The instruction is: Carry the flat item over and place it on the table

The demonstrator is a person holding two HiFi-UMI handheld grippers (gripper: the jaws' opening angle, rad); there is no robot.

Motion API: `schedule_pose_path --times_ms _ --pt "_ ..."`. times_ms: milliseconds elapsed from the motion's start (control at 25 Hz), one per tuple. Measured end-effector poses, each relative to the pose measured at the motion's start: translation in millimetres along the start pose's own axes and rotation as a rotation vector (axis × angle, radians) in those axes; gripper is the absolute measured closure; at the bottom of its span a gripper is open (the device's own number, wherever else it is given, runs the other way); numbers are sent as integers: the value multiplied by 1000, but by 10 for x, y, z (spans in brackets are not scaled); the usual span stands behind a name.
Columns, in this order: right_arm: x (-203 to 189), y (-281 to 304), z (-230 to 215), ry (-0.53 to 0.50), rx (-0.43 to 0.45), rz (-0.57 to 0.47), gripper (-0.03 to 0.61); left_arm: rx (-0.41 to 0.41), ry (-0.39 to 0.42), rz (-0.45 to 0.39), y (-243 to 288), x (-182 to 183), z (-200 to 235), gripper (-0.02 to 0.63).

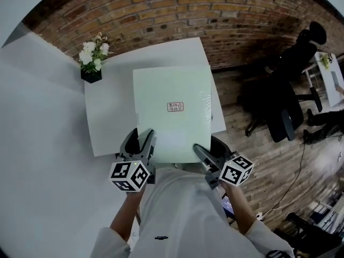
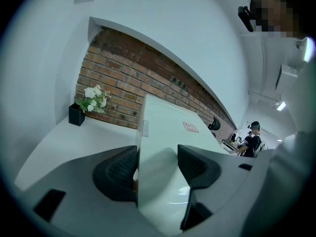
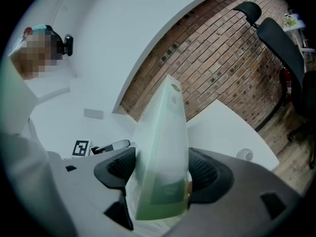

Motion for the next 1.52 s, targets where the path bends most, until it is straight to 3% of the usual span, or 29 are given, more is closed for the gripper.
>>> schedule_pose_path --times_ms 560,1520 --pt "273 431 -643 38 -68 -28 253 -25 6 67 933 34 178 351" --pt "-91 608 -1716 150 -189 -61 253 -89 10 234 2029 -737 374 355"
Point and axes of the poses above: the fingertips, and each gripper's own axes: y forward along the fingers, z to its left, x out of its top, the point moved 1 cm from there along -y, backward along the fingers, and after that the axes turned 5 degrees about x, right-handed, at the moved point
